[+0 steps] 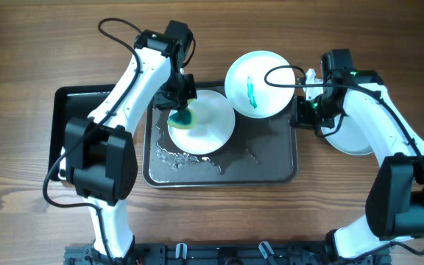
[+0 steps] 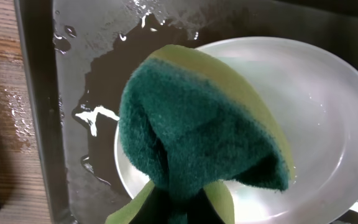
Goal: Clean dirty plates on tray and stack at the side
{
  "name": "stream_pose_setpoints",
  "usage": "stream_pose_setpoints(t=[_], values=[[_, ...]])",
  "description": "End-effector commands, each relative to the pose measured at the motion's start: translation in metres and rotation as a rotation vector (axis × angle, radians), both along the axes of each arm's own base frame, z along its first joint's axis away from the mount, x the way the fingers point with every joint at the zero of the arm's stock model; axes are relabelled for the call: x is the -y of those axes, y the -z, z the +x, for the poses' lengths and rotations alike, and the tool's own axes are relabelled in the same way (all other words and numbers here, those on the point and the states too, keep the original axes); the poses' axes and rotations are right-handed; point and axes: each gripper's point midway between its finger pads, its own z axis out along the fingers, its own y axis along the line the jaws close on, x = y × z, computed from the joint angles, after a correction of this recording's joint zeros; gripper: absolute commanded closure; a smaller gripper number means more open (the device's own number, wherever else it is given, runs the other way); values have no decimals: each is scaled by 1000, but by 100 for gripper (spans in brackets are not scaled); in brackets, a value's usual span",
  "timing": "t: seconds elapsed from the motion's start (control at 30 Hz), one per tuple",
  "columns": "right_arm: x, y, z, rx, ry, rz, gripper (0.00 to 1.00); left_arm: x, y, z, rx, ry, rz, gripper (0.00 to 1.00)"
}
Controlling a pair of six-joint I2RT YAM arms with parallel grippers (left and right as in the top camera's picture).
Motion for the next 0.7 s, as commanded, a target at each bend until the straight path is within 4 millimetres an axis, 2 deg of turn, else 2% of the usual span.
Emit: stream_pose_setpoints(t=[0.0,0.13,0.27,0.37,0.47,0.57,0.67], values=[[4,4,10,22,-8,-41,95,2,-10,7,44,33,-9,96],[16,26,5,-17,-4,-116,96,2,-10,7,44,33,-9,96],[17,46,0,-19,0,-119,95,2,-10,7,44,33,-9,96],[27,56,-5,-27,18,-174,95,2,-10,7,44,33,-9,96],[38,57,-5,-25,32,-240,94,2,-10,7,44,33,-8,96],[41,56,-4,-22,33,-259,85,3,-11,9,54,33,-12,96],[41,46,0,-23,33,-259,70,-1,-13,12,62,22,-14,96]])
